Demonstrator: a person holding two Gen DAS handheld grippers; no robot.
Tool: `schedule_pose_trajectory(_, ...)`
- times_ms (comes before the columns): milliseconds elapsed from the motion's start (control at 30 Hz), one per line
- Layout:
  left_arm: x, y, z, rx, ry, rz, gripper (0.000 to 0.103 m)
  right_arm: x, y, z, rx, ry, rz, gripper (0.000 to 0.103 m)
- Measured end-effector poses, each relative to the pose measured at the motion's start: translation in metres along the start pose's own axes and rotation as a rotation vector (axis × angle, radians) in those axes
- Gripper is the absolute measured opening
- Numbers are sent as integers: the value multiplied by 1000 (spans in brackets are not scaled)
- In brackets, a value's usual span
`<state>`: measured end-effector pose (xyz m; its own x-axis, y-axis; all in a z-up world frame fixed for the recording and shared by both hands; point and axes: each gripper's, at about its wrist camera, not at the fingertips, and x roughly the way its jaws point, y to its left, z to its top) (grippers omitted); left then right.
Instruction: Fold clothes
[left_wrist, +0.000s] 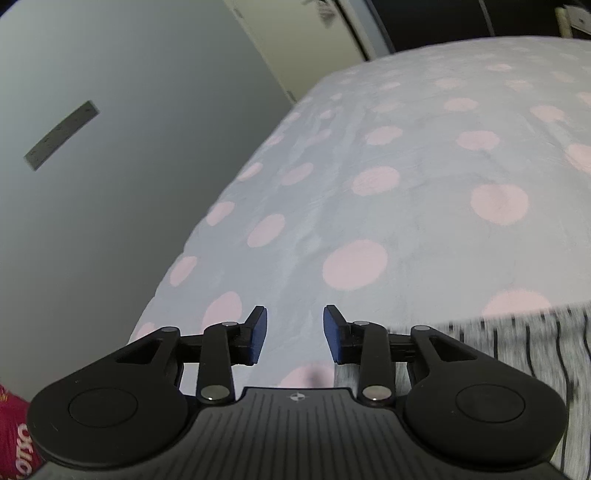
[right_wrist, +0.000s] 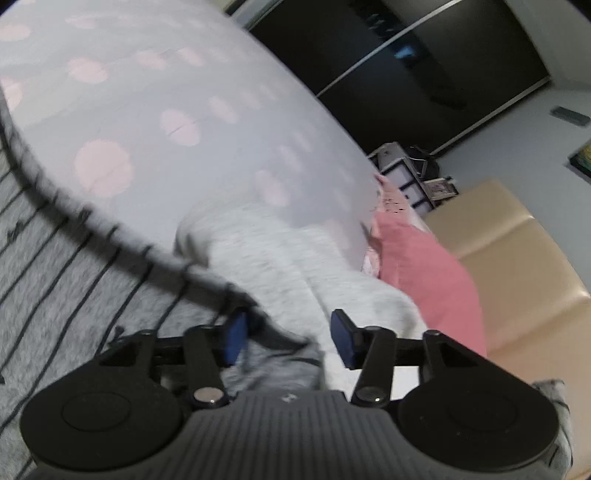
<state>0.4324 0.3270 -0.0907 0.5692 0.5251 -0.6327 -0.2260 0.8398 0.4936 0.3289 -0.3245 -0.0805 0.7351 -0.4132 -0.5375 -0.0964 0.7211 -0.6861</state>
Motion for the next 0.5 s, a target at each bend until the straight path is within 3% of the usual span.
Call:
schedule_pose_trajectory(67, -5, 12, -8, 6, 18, -17, 46, -6, -1, 0, 17, -17, -6, 55)
schedule_pose_trajectory(100, -8, 20, -14, -2, 36, -33, 48, -11, 0, 0, 17, -27, -9, 55)
schedule_pose_trajectory(300, -26, 55, -64, -92, 137, -169, 48, -41, 15, 2, -29, -68, 37, 64)
schedule_pose_trajectory(500, -43, 76, -103, -212, 248, -262, 48, -86, 27, 5, -86, -85, 88, 65)
